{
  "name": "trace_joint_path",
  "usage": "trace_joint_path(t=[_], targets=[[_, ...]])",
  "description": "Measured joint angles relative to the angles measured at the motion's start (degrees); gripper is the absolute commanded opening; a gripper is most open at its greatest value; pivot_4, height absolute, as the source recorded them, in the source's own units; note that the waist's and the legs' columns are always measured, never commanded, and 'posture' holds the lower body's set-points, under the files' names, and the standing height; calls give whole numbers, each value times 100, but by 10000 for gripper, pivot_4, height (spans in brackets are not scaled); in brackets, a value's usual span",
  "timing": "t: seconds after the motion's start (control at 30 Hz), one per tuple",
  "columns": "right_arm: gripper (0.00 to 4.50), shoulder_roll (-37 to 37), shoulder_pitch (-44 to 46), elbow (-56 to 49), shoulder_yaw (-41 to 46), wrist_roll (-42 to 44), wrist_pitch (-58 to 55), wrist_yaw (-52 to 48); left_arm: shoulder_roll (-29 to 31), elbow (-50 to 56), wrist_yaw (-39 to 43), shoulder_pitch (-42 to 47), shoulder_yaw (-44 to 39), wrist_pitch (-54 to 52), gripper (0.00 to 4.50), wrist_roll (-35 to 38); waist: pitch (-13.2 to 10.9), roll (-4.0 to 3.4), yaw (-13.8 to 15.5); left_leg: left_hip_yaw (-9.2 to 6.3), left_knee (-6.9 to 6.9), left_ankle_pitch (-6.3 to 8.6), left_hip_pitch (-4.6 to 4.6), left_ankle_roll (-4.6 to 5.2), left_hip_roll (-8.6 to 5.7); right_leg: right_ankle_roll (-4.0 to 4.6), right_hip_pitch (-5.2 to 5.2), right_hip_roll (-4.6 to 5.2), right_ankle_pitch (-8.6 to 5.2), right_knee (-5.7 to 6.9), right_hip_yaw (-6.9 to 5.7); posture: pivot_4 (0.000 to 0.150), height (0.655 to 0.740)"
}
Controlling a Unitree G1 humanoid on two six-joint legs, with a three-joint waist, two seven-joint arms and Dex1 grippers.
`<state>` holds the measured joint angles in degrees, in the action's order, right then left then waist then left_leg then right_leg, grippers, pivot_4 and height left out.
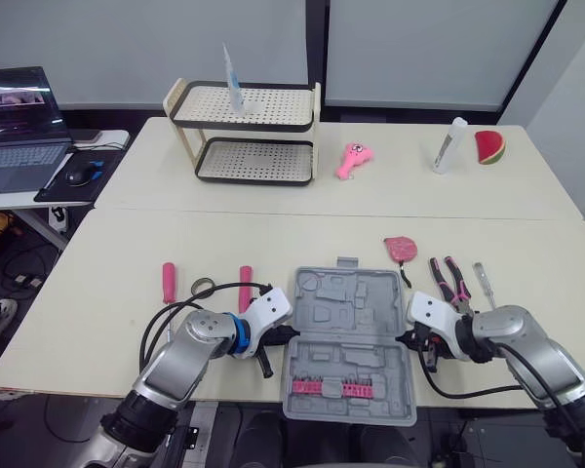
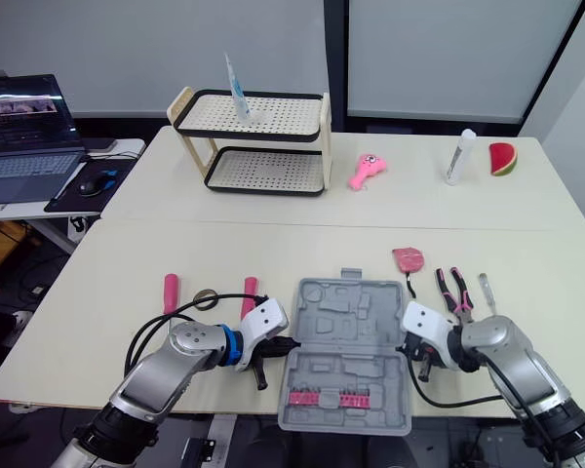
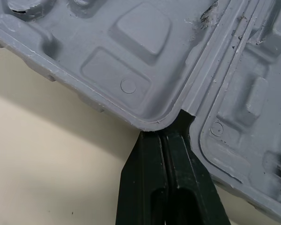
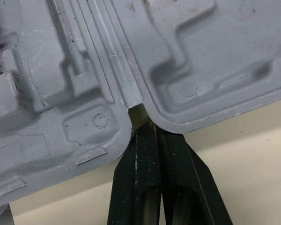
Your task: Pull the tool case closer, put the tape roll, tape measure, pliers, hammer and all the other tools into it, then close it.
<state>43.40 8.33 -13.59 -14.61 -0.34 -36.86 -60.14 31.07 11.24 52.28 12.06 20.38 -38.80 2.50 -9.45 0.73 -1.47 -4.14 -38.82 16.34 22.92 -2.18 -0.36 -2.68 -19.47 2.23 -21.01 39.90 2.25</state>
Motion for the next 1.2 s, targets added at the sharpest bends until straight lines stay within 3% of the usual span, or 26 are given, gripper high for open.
trace_joint_path(t=[1.2], targets=[[105, 172, -228, -247, -29, 193, -118, 83, 303, 248, 100, -121, 177, -66, 0, 197, 0, 0, -2, -8, 1, 0, -5, 0, 0, 0, 13, -1, 0, -6, -6, 1500, 7290]])
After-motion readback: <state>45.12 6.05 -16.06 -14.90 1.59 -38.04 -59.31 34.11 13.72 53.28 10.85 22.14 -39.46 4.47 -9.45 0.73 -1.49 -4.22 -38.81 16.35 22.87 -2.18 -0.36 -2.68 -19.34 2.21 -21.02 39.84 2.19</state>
